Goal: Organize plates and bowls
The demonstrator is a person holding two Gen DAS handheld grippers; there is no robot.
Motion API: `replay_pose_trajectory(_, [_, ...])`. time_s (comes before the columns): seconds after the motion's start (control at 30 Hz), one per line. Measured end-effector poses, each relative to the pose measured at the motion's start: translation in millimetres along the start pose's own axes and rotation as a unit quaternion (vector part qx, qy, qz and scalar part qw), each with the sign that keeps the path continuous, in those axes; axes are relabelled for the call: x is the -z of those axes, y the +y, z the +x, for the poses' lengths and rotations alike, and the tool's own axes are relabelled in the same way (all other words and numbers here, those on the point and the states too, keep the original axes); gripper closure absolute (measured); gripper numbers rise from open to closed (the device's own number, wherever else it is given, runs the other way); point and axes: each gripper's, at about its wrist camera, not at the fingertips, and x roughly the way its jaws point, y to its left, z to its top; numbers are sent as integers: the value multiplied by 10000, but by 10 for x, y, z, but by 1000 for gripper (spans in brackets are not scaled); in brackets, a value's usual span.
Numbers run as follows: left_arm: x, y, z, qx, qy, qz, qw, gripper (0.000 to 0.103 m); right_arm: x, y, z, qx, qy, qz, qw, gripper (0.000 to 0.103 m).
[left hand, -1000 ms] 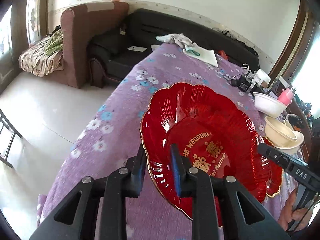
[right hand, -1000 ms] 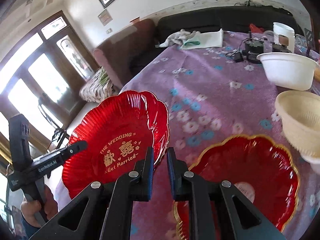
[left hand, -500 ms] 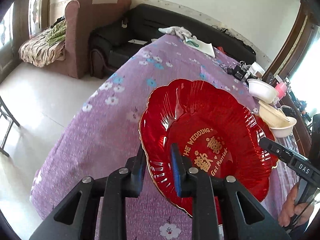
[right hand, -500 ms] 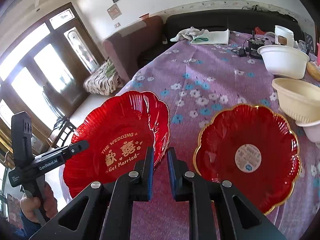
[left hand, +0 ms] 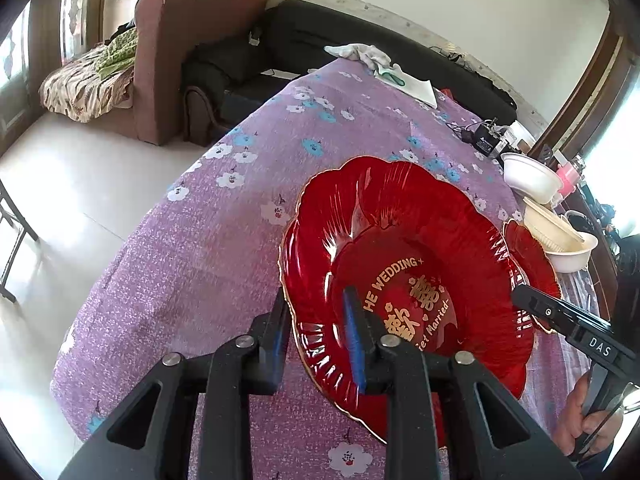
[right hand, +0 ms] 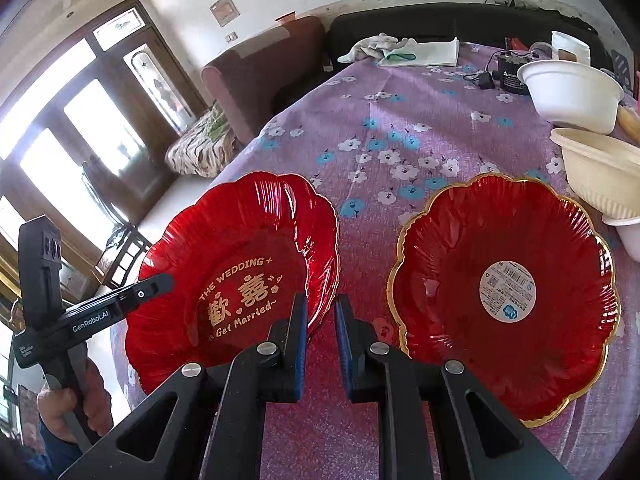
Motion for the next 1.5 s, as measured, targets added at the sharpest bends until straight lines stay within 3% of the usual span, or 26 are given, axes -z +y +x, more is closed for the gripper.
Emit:
replay_pose_trajectory(0.2, [-39,3,-166,-148,-277,38,9995,54,14,-30,-57,-61,-5,17,10000,84])
replay_pose_trajectory(0.43, [-76,-95,-276,-101,-382,114,9992,53,61,-204,-269,-83,-202,212,9995,77])
replay_pose_trajectory(0.93, [-204,-873,-308,137,-438,840,9954,51,104,-777,-647,0,-653,877,9940,76])
replay_pose_trajectory(1.27, [-324,-1805,171,608,163,1541,9860,51,191,-1159,-897,121,-1041,1399,9846,75])
replay_pose_trajectory(1.5, [-466,-2146,723,504,699,1597,9834,51,333,-1556,-995,481,-1146,2008,9717,75])
